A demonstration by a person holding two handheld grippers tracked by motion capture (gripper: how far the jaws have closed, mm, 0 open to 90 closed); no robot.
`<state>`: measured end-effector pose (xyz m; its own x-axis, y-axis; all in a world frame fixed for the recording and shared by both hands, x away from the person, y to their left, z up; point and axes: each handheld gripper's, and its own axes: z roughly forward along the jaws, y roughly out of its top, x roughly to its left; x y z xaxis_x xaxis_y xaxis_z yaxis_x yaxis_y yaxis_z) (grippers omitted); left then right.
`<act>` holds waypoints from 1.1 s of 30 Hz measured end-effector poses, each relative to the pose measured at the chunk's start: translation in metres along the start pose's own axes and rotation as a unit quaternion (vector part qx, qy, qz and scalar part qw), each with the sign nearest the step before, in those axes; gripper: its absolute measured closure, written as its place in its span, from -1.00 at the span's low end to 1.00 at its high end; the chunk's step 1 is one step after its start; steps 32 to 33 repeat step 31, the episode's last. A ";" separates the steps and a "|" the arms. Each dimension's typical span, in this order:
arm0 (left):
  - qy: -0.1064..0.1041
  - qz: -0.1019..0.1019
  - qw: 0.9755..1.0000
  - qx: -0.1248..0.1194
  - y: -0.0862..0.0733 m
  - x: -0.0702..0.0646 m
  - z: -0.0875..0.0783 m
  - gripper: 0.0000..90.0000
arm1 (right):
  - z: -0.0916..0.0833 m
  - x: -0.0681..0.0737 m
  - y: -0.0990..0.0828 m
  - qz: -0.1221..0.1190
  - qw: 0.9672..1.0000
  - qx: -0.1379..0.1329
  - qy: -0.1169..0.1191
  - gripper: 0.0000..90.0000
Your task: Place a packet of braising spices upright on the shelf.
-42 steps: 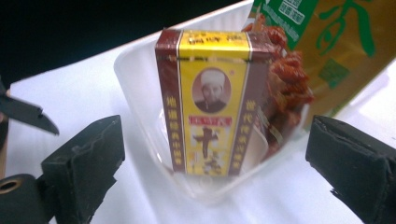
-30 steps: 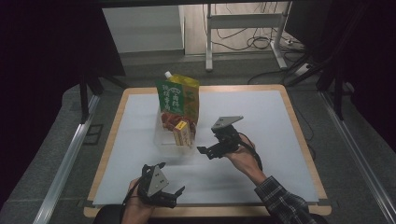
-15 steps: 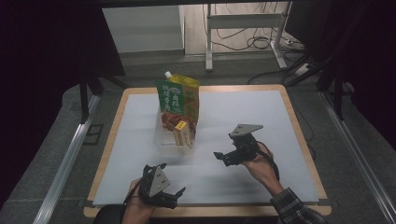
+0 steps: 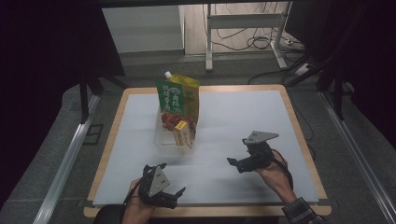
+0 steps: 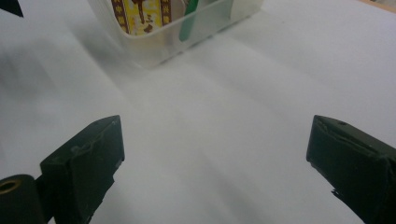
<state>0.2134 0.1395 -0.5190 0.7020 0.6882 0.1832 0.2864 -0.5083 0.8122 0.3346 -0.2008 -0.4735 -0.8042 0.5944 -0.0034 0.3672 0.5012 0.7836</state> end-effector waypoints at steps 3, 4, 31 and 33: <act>-0.001 0.001 1.000 0.001 0.000 0.000 0.000 -0.98 | -0.004 -0.001 -0.005 -0.001 1.000 0.004 -0.006 -0.91; -0.001 0.001 1.000 0.001 0.000 0.000 0.000 -0.98 | -0.006 -0.002 -0.007 -0.002 1.000 0.005 -0.007 -0.91; -0.006 -0.011 1.000 0.018 -0.002 0.001 0.005 -1.00 | -0.022 -0.016 -0.055 0.026 0.998 0.057 -0.020 -0.91; -0.006 -0.011 1.000 0.018 -0.002 0.001 0.005 -1.00 | -0.022 -0.016 -0.055 0.026 0.998 0.057 -0.020 -0.91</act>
